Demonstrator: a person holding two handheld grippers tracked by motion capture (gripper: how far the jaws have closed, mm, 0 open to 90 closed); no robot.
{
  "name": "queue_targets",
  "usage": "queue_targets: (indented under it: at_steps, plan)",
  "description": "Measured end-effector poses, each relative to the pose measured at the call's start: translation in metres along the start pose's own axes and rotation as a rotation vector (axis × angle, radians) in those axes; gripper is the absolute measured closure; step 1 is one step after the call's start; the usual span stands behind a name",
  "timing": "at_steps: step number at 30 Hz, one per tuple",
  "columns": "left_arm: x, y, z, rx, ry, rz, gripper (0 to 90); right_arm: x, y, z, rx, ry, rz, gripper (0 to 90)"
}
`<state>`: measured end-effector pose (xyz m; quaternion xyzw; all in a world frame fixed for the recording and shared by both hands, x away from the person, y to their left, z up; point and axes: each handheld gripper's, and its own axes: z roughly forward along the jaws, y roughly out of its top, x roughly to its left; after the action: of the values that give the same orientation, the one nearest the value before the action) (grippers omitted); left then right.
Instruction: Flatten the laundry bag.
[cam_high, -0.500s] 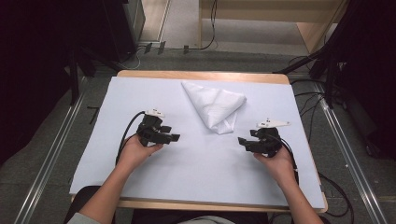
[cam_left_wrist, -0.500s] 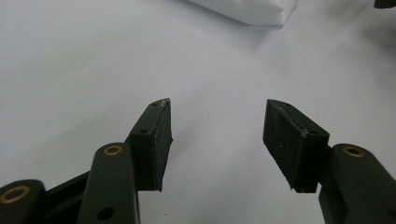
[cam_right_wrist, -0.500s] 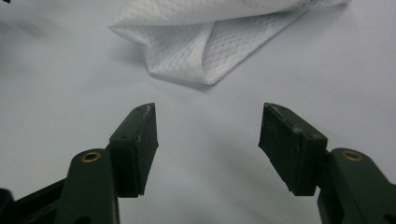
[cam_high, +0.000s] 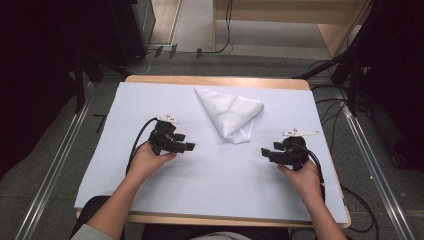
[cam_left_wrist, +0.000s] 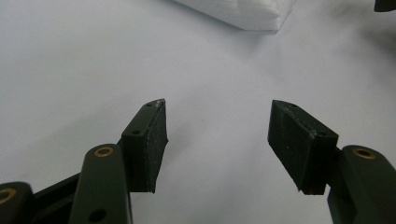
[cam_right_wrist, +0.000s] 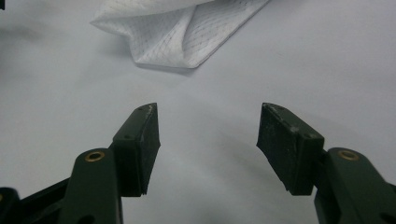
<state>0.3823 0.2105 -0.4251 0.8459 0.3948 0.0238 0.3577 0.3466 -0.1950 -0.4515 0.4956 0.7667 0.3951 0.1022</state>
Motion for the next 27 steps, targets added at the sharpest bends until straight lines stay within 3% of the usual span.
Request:
queue_targets:
  at_steps: [8,27]
  plan:
    - [0.001,0.000,-0.002,-0.003,0.004,-0.010,38.5,0.001,0.001,0.001,-0.002,-0.013,-0.039,39.7]
    - [0.004,0.000,-0.006,0.010,0.011,-0.019,39.5,0.007,0.012,0.000,-0.015,-0.025,-0.025,42.6]
